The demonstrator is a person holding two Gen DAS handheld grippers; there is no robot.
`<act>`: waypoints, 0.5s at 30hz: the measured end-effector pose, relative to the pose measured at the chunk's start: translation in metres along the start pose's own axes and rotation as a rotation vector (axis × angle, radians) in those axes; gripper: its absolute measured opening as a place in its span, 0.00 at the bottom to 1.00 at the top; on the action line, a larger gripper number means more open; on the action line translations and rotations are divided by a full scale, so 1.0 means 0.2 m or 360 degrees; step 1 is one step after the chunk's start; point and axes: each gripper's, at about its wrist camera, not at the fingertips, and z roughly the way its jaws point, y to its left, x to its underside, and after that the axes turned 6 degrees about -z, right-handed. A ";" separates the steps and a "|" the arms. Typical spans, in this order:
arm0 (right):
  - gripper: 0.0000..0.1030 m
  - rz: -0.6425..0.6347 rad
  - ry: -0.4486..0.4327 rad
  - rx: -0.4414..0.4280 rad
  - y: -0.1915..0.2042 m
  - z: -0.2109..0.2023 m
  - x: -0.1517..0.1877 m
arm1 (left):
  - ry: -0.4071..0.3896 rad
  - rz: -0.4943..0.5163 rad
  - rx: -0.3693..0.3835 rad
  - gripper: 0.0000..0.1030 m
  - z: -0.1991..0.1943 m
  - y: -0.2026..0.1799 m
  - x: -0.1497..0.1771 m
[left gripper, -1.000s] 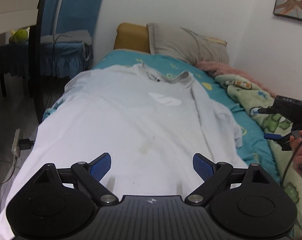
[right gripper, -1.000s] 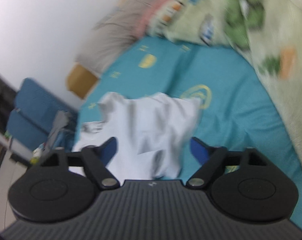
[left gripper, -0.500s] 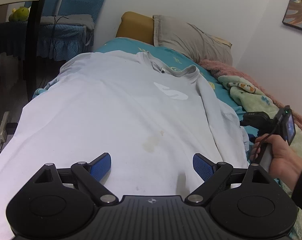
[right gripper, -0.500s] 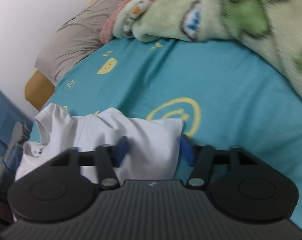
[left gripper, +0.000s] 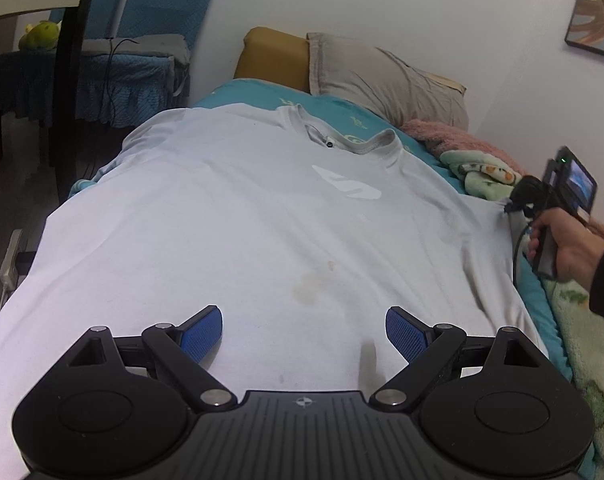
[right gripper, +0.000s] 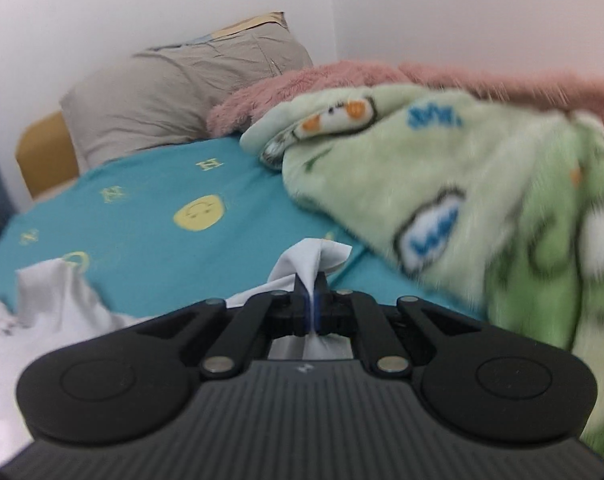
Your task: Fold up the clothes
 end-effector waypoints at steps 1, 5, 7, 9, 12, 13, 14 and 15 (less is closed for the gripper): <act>0.06 -0.0031 0.0008 0.0011 0.00 0.04 -0.01 | -0.0002 0.0015 0.0000 0.88 0.00 -0.01 0.00; 0.08 0.0030 0.0009 -0.0031 -0.03 0.09 0.04 | 0.0010 0.0084 -0.0012 0.88 0.04 -0.03 0.02; 0.09 0.0073 0.0041 -0.0070 -0.04 0.08 0.07 | 0.0010 0.0099 -0.0002 0.88 0.04 -0.03 0.02; 0.24 0.0094 0.0081 -0.0109 -0.05 0.05 0.09 | 0.0013 0.0102 0.0003 0.88 0.04 -0.03 0.02; 0.84 0.0123 0.0093 -0.0165 -0.06 -0.09 0.13 | 0.0016 0.0096 0.0015 0.88 0.04 -0.02 0.02; 0.82 0.0129 0.0093 -0.0183 -0.06 -0.15 0.14 | 0.0019 0.0094 0.0023 0.88 0.03 -0.02 0.01; 0.81 0.0123 0.0105 -0.0218 -0.05 -0.22 0.15 | 0.0023 0.0094 0.0035 0.88 0.03 -0.01 0.00; 0.81 0.0115 0.0119 -0.0256 -0.05 -0.29 0.16 | 0.0027 0.0089 0.0048 0.88 0.02 0.00 -0.01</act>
